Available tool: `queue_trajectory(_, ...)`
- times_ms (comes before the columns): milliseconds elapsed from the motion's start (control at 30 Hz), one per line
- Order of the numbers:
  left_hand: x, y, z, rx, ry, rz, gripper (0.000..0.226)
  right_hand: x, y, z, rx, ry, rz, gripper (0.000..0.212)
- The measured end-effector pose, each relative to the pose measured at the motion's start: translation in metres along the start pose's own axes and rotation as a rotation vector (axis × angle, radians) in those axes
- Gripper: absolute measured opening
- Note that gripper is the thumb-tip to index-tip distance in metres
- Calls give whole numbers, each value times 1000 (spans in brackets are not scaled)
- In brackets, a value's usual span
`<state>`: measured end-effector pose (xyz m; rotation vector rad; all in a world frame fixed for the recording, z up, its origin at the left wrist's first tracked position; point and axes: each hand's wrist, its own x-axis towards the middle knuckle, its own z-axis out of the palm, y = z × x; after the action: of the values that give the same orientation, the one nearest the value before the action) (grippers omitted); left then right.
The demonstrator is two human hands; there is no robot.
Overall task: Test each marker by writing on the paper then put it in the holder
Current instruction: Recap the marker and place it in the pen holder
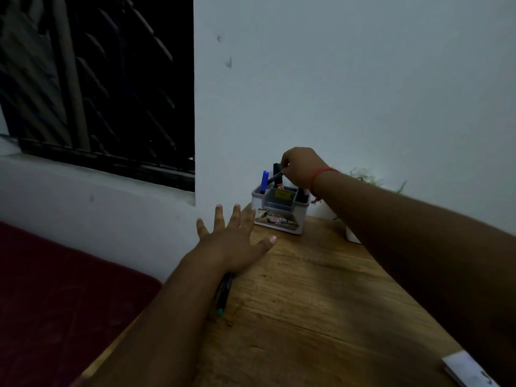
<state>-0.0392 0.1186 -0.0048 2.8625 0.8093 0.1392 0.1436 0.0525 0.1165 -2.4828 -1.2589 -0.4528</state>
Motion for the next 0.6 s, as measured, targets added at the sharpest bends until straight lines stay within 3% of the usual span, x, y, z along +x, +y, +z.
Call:
queue_trajectory(400, 2, -9, -3, 3, -81, -67, 90, 20, -14, 22, 41, -96, -47, 33)
queue_trajectory(600, 2, -14, -8, 38, -100, -127, 83, 10, -11, 14, 222, -49, -16, 46)
